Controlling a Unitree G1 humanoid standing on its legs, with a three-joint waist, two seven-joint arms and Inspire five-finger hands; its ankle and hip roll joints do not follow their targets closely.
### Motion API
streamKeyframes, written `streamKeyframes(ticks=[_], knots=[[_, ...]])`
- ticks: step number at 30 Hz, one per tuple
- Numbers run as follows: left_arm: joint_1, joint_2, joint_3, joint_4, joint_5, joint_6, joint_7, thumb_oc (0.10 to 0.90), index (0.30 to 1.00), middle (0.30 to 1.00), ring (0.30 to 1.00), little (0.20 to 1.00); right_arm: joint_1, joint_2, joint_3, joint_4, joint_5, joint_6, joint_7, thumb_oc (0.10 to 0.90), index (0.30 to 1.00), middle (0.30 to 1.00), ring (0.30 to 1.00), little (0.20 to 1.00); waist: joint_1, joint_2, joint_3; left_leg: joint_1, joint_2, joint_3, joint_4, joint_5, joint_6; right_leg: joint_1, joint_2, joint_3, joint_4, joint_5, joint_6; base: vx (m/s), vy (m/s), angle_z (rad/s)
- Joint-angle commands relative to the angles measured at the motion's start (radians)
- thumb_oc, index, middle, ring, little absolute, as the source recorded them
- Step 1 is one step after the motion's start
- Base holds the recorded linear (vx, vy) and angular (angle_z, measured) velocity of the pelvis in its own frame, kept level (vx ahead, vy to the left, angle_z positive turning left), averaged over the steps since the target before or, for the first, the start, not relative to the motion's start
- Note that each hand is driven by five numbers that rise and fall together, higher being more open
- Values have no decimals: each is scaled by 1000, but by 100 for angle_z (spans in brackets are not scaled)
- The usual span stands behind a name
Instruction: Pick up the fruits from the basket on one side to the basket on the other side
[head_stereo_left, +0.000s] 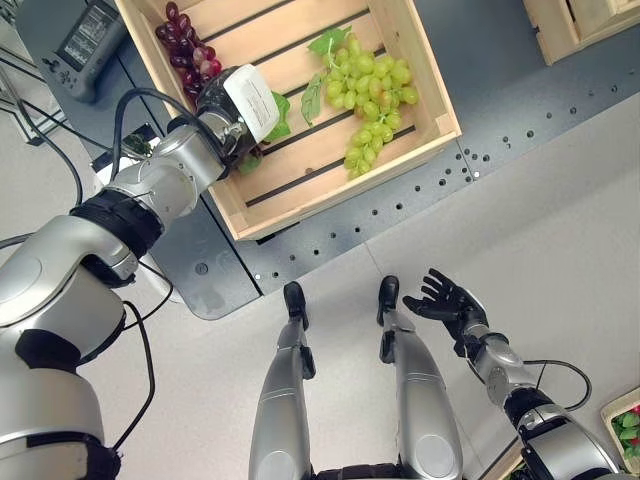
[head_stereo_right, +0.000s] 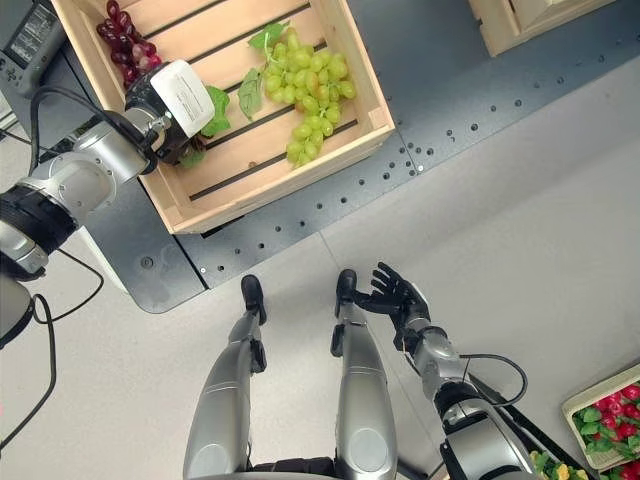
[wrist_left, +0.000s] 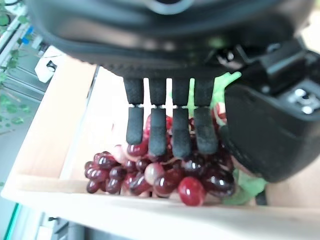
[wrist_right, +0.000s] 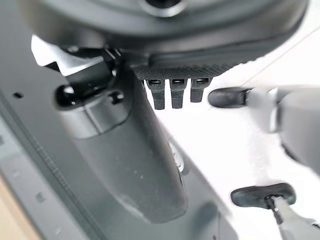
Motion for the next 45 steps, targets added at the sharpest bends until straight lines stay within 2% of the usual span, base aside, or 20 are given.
streamKeyframes(ticks=[1,7,10,11,12,15,17,21,23,25,26,27,28,38,40,45], knots=[[-22,129,87,21,-128,0,206,400,300,300,300,300,53,-5,-17,-85,55,-62,40,800,900,900,900,900,26,-32,-6,46,-17,6,86,-125,11,64,-16,42,-40,57,52,0,0,0],[22,147,157,-2,-373,-59,475,400,300,300,300,300,73,-3,-9,-146,31,-84,17,800,900,900,900,900,36,-23,-6,124,-21,6,69,-130,12,136,-22,42,-53,50,53,0,0,0],[108,133,262,-3,-613,-146,606,400,300,300,300,300,93,8,-10,-177,24,-86,13,800,900,900,900,900,47,-23,-6,212,-22,6,54,-140,11,221,-28,42,-62,36,55,2,1,-1],[114,132,271,-4,-641,-159,618,400,300,300,300,300,93,9,-10,-181,23,-86,12,800,900,900,900,900,47,-23,-6,216,-23,5,50,-136,11,225,-29,42,-67,40,54,24,1,-6],[180,109,352,-12,-722,-200,646,400,300,300,300,300,106,20,-9,-197,11,-91,4,800,900,900,900,900,54,-23,-6,264,-24,3,37,-139,9,271,-33,38,-74,31,54,4,1,-5],[261,67,452,-27,-809,-239,667,400,300,300,300,300,115,34,-7,-228,-2,-88,-17,800,900,900,900,900,58,-20,-11,311,-26,2,18,-132,6,319,-39,33,-89,30,52,17,14,-3],[357,16,556,-51,-895,-270,665,400,300,300,300,300,143,49,-9,-249,-32,-86,-32,800,900,900,900,900,57,-15,-49,353,-25,-1,-6,-131,0,360,-43,28,-105,22,48,72,42,-2],[460,-37,654,-109,-945,-277,664,400,300,300,300,300,187,55,-8,-285,-67,-71,-48,800,900,900,900,900,47,-3,-90,411,-22,3,-34,-136,-7,415,-44,23,-136,15,43,72,49,-5],[477,-47,666,-117,-934,-272,656,400,300,300,300,300,195,54,-9,-291,-74,-63,-50,800,900,900,900,900,43,1,-100,423,-21,6,-39,-138,-8,426,-43,21,-141,13,41,39,44,0],[484,-52,664,-131,-914,-249,632,400,300,300,300,300,205,49,-13,-294,-82,-53,-49,800,900,900,900,900,37,7,-110,433,-23,7,-38,-141,-10,438,-42,21,-142,7,36,40,58,0],[472,-48,645,-132,-894,-215,602,505,458,458,458,458,203,40,-16,-287,-81,-46,-43,800,900,900,900,900,31,11,-111,435,-24,9,-30,-146,-9,441,-42,21,-138,0,32,18,45,-3],[470,-48,643,-131,-893,-214,601,568,552,552,552,552,203,40,-16,-286,-81,-46,-43,800,900,900,900,900,31,11,-111,435,-25,9,-29,-147,-9,441,-42,21,-137,0,31,-11,54,-5],[448,-45,616,-120,-882,-183,577,800,900,900,900,900,191,32,-15,-277,-83,-36,-39,800,900,900,900,900,25,15,-107,431,-26,12,-22,-149,-9,437,-43,22,-131,-3,30,-25,36,-5],[262,-4,447,-54,-822,-99,498,800,900,900,900,900,122,3,10,-223,-44,-23,-28,800,900,900,900,900,11,10,-61,389,-31,20,-19,-141,-3,392,-39,30,-125,6,29,-47,-2,-1],[192,8,384,-32,-776,-68,453,800,900,900,900,900,98,-4,17,-204,-31,-24,-20,800,900,900,900,900,7,7,-45,370,-32,21,-18,-135,-3,373,-37,33,-122,12,31,-32,-19,-3],[108,15,303,-5,-698,-25,428,800,900,900,900,900,67,-13,23,-190,-15,-18,-12,800,900,900,900,900,-1,5,-23,353,-36,22,-26,-127,-2,354,-34,41,-128,22,34,-3,-3,-1]])
